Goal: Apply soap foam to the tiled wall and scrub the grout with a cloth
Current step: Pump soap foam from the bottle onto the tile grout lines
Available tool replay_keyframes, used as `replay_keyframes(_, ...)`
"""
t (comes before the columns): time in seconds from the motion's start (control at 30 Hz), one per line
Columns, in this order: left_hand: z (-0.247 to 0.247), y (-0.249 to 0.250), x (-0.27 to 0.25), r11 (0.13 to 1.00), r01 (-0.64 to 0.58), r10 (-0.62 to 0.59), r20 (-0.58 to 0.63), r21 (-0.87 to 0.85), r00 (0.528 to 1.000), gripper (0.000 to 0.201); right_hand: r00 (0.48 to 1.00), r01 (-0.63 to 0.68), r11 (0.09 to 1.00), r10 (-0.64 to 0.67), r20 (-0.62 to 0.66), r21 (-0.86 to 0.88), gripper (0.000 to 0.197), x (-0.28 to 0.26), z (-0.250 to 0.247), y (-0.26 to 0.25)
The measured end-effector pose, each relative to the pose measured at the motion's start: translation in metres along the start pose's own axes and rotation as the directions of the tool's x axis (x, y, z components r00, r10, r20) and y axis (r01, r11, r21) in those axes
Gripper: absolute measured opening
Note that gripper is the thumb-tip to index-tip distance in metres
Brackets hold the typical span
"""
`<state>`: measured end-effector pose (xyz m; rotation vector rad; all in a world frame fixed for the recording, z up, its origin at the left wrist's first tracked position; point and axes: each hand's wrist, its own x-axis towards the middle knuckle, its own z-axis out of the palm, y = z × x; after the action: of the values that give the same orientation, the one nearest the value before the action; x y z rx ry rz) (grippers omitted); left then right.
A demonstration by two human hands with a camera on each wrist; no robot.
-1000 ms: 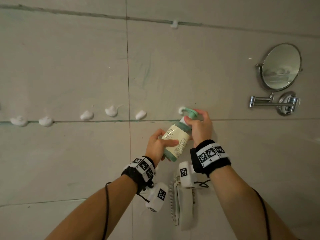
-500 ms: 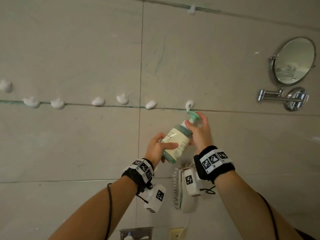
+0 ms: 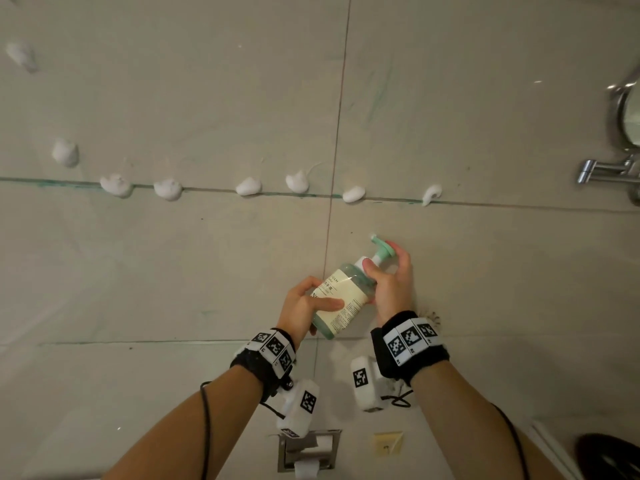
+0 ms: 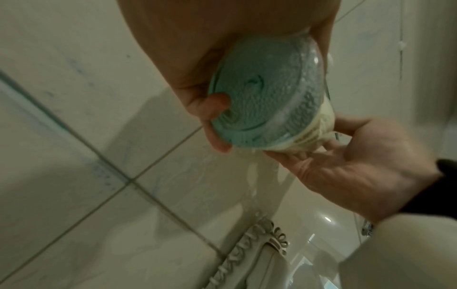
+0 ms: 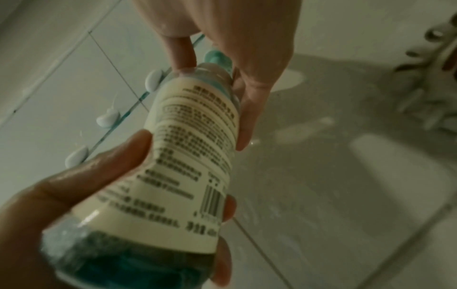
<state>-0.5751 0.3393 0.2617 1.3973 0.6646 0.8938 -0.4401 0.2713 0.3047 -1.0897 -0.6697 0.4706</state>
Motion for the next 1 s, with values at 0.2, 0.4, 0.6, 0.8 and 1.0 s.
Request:
replay_keyframes(0.2, -0.019, -0.016, -0.004, 0.999, 0.034, -0.035, -0.032, -0.035, 0.999, 0.034, 0.998, -0.031, 0.999, 0.029, -0.047, -0.034, 0.045, -0.007, 0.014, 0.025)
replay_keyframes(0.4, -0.029, -0.030, -0.014, 0.996, 0.054, -0.056, -0.029, -0.071, 0.998, 0.032, 0.996, -0.055, 0.990, 0.046, -0.077, -0.126, 0.039, -0.018, 0.024, 0.041)
replay_keyframes(0.6, -0.057, -0.032, -0.028, 0.997, 0.030, -0.033, -0.043, -0.077, 0.999, 0.035, 0.997, -0.030, 0.998, 0.034, 0.069, -0.051, 0.048, -0.041, 0.051, 0.037)
replay_keyframes(0.8, -0.106, -0.037, -0.046, 0.993, 0.017, -0.030, -0.116, -0.113, 0.993, 0.041, 0.987, -0.044, 0.997, 0.052, 0.150, -0.059, 0.054, -0.064, 0.096, 0.052)
replay_keyframes(1.0, -0.144, -0.038, -0.055, 0.988, 0.022, -0.045, -0.152, -0.150, 0.987, 0.036, 0.997, -0.022, 0.995, 0.030, 0.076, -0.101, 0.050, -0.076, 0.130, 0.071)
